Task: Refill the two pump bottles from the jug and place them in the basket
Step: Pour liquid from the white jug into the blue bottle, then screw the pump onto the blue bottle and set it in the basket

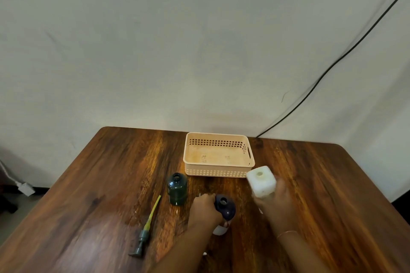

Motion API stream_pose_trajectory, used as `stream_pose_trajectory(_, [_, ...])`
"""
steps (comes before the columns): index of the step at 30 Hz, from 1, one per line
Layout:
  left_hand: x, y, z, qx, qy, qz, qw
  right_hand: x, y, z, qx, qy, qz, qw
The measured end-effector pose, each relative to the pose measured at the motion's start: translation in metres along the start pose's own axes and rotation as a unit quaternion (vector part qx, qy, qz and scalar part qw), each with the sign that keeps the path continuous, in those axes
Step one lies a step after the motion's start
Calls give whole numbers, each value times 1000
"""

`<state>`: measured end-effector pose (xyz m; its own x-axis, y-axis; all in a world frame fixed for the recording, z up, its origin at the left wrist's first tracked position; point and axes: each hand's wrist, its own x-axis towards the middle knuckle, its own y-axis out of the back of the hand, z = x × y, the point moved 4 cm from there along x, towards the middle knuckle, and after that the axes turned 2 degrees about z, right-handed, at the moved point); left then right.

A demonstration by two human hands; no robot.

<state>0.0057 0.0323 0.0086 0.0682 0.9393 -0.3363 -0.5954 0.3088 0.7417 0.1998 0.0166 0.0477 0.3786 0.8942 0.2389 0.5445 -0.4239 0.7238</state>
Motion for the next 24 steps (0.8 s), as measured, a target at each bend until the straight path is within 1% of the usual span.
stream_pose_trajectory(2, [1,0,-2,1,-1,4,1000,8,-1,8,46,-74,31,996])
stream_pose_trajectory(5, [2,-1,2,3,6,11,1000,20,-3,23,77,-134,60,986])
stream_pose_trajectory(11, [1,0,-2,3,7,9,1000,32,-15,34,82,-169,66,980])
stream_pose_trajectory(24, [-1,1,-1,10,13,0,1000,33,-34,59,83,-177,52,979])
